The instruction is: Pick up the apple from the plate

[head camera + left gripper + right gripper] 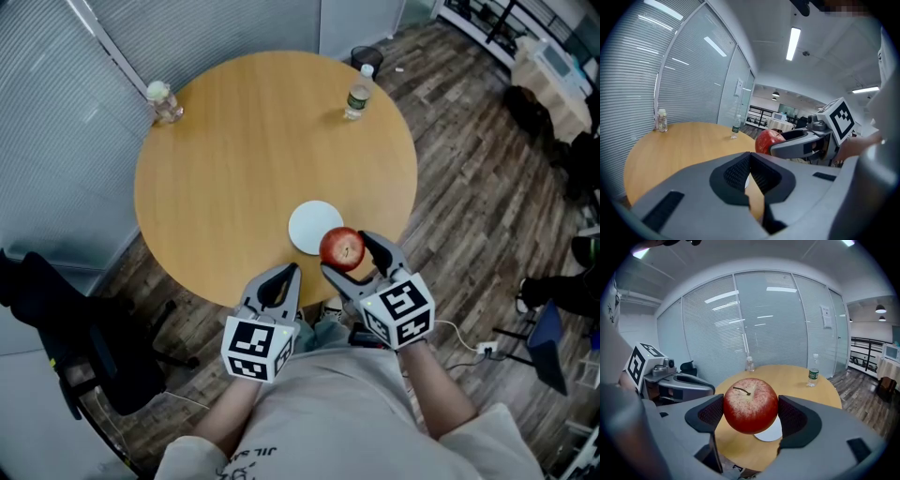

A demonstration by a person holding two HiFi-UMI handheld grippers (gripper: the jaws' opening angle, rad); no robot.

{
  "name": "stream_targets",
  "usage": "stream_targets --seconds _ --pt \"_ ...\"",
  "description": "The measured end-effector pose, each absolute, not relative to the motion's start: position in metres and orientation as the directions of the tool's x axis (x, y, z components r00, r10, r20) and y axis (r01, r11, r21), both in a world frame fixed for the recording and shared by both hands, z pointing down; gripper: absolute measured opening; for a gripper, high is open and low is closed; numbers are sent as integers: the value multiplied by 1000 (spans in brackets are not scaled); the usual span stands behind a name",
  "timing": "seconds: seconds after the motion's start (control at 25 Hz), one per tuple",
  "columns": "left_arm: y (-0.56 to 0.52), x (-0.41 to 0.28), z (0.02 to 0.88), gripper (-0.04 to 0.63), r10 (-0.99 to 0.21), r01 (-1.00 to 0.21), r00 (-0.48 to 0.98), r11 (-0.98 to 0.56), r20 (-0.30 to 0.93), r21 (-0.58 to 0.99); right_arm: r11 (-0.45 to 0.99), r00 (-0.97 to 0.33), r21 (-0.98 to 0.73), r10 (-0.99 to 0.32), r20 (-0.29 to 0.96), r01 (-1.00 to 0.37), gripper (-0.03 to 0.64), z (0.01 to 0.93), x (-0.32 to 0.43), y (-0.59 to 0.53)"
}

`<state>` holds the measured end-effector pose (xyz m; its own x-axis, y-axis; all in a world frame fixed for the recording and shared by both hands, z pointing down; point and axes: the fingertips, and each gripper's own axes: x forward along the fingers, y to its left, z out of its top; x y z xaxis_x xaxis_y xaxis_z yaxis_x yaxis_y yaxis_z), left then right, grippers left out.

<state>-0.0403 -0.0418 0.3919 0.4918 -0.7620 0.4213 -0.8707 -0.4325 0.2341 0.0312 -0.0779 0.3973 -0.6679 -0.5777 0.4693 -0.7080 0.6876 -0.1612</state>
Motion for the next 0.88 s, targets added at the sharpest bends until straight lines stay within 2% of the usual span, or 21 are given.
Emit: stream_targets --seconds 0.88 --pt "-45 -49 386 3 -783 -883 470 -408 408 234 692 -672 -151 -587 452 -706 380 389 24 -84"
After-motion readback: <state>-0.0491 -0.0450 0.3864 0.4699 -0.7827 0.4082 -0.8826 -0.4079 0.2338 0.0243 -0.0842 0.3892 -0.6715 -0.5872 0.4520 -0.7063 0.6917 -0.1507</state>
